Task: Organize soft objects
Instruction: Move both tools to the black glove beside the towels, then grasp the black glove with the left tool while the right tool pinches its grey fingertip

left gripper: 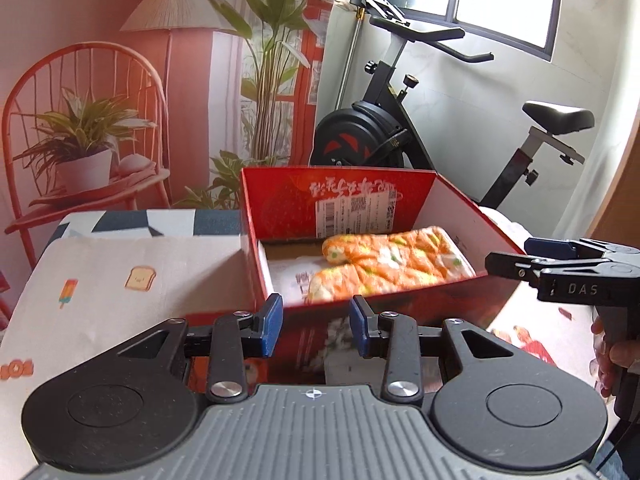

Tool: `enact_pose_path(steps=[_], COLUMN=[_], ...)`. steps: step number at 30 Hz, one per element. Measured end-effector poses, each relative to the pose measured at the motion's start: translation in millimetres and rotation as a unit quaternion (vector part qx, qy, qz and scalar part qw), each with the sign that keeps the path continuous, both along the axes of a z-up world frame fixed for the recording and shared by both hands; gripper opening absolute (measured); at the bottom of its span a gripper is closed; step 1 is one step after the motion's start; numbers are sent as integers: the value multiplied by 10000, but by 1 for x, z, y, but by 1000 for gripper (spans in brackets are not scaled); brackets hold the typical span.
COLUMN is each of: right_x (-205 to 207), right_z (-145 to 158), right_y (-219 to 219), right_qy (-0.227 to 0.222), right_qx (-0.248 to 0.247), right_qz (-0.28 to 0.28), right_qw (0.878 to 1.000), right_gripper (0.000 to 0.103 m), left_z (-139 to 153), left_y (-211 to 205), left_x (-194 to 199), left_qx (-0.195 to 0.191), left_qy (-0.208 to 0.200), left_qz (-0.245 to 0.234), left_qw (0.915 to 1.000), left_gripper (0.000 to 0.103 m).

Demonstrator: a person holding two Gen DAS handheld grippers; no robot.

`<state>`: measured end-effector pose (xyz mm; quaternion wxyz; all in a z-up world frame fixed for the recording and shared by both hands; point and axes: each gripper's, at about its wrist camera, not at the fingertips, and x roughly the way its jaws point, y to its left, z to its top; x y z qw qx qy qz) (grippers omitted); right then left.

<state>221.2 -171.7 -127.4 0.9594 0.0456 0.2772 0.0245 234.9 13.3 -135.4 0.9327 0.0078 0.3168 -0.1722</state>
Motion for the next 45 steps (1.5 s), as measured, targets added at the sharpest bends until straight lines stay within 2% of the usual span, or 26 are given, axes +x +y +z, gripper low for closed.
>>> enact_pose_path(steps=[8,14,20,25,40,45], right_x=[-60,-91,-107,-115,-123,-122], right_z=[-23,-51,-70,-81,-105,-109], right_y=[24,49,66,70,77,76], right_qy=[23,391,778,1031,1626,1666], right_qx=[360,519,510,585,680,730], right_qz=[129,261,333,383,633,748], right_qw=[9993,9975,9951,9922,9823,9805], right_gripper=[83,81,74,67,66,56], left_z=[-36,-63,-85,-96,-108,-108], left_y=[28,46,46,46,40,39], left_x=[-49,-73,-82,-84,-89,-89], left_qx=[-161,-456,-454,-455,-353,-357], left_qy=[468,976,1325,1455,1617,1604], left_qz=[179,386,324,361,366,373], left_qw=[9986,9934,9896,9876,9855,9857], left_gripper=[39,38,37,37,37,37])
